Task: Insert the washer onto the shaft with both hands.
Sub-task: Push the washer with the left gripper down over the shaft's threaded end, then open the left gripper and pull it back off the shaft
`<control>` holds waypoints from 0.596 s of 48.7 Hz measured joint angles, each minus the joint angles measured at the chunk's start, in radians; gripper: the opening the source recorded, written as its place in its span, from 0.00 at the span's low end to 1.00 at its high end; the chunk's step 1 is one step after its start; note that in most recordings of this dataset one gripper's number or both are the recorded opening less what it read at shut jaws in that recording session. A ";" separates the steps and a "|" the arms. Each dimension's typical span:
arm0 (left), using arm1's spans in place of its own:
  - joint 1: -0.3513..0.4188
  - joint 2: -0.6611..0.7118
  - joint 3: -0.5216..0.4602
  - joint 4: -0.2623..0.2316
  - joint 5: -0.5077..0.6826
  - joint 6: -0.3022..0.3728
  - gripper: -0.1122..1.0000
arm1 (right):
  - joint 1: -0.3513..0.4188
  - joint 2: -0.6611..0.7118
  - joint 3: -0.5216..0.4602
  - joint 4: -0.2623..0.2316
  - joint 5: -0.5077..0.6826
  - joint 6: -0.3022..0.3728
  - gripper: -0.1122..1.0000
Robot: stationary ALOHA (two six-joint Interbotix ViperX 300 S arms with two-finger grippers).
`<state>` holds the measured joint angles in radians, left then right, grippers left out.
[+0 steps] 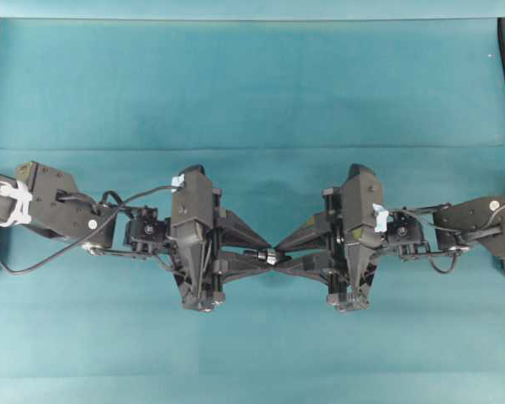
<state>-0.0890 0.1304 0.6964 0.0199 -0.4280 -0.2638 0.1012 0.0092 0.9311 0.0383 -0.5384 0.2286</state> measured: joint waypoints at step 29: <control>-0.002 0.008 -0.021 -0.002 0.009 -0.002 0.88 | -0.003 0.000 -0.002 -0.003 0.018 0.000 0.10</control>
<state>-0.0905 0.1381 0.6750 0.0184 -0.4188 -0.2654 0.0982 0.0092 0.9296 0.0353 -0.5200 0.2286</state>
